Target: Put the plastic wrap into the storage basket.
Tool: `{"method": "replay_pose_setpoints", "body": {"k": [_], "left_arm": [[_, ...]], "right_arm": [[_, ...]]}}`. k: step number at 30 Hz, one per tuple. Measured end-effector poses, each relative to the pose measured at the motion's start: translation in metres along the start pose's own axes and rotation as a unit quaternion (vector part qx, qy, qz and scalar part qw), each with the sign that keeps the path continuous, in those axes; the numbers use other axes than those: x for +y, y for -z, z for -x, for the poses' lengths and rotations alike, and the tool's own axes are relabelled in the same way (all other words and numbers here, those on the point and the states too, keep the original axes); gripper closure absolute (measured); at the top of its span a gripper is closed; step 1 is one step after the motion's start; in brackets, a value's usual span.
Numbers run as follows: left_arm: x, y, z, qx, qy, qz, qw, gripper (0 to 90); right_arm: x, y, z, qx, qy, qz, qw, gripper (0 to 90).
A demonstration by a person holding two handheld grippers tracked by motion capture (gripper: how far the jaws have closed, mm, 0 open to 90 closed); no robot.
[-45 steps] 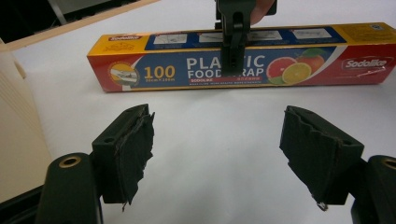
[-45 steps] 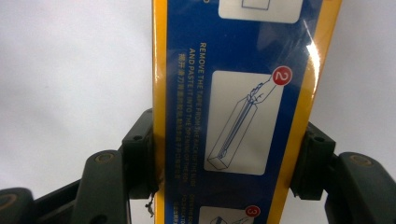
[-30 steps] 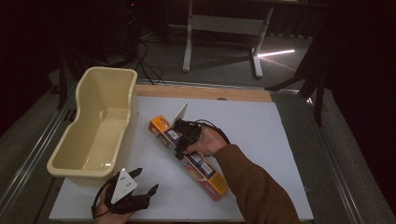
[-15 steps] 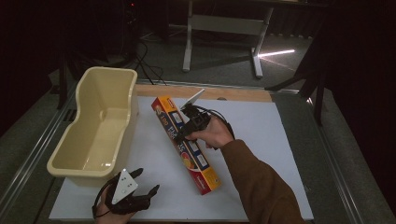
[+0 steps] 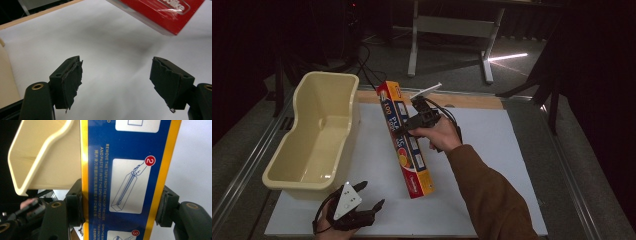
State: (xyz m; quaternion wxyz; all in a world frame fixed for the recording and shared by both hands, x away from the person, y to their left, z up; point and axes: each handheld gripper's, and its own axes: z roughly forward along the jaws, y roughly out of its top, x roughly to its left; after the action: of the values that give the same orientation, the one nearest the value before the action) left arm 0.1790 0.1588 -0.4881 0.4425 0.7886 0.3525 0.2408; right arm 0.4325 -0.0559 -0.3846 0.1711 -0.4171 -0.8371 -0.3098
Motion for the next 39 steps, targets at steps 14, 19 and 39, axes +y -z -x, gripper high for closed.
{"method": "replay_pose_setpoints", "body": {"k": [14, 19, 39], "left_arm": [[0.000, 0.001, 0.001, -0.002, -0.002, 0.004, 1.0000, 25.4], [0.000, 0.002, 0.001, -0.003, -0.001, 0.006, 1.0000, 25.4], [0.002, 0.003, 0.002, -0.014, 0.002, 0.019, 0.9997, 25.4]], "right_arm": [[0.023, 0.004, -0.033, -0.012, 0.003, 0.032, 0.9994, 38.7], [0.031, 0.007, -0.040, 0.000, 0.002, 0.043, 0.9991, 38.7], [0.064, 0.007, -0.070, 0.026, -0.023, 0.084, 0.9959, 38.7]]}}
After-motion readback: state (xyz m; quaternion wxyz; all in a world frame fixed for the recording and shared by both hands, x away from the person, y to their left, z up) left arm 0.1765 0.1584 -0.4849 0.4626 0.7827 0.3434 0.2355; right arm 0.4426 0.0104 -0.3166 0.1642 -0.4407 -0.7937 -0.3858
